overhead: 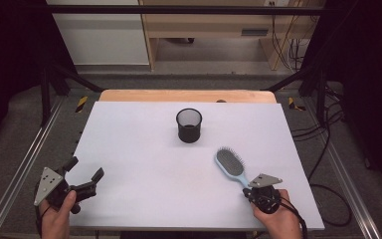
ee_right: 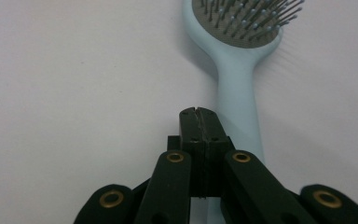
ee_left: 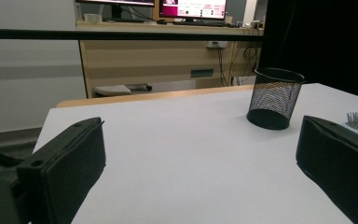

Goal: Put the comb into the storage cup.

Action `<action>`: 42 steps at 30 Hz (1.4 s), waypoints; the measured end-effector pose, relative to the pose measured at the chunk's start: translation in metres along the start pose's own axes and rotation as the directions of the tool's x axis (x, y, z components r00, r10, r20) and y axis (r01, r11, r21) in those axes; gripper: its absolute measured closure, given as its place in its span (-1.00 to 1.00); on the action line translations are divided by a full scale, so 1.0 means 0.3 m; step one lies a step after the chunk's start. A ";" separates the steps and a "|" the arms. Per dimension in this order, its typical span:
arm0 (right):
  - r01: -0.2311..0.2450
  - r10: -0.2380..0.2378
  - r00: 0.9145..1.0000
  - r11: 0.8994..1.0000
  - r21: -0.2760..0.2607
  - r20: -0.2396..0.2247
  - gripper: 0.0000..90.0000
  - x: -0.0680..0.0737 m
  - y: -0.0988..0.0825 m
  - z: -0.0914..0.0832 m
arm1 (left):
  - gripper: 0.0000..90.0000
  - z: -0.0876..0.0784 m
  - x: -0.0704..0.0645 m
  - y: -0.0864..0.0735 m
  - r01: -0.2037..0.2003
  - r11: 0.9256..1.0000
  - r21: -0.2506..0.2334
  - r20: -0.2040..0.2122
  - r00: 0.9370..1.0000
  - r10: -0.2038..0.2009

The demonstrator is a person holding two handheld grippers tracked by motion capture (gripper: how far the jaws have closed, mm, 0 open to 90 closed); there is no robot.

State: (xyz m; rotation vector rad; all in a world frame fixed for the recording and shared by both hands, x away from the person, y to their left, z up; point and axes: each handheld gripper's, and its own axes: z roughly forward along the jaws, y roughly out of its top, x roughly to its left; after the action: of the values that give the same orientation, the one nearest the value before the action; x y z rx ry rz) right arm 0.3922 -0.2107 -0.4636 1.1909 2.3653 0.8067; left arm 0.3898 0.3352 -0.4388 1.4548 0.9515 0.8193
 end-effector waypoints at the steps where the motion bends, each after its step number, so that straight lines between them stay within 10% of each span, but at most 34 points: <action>1: -0.003 0.003 1.000 1.000 0.000 0.009 1.00 -0.008 -0.003 0.001 | -0.97 0.000 -0.002 0.000 -0.002 1.000 -0.001 0.004 1.000 0.002; 42: -0.027 0.029 1.000 0.990 -0.139 0.011 1.00 -0.094 -0.016 -0.038 | -0.97 0.079 -0.032 -0.025 -0.039 0.999 0.008 0.093 0.995 0.038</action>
State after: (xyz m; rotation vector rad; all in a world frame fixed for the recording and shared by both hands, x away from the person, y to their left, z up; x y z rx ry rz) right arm 0.3990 -0.2397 -0.4560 1.1708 2.2460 0.9535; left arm 0.4062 0.3167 -0.4482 1.5104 0.8611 0.7696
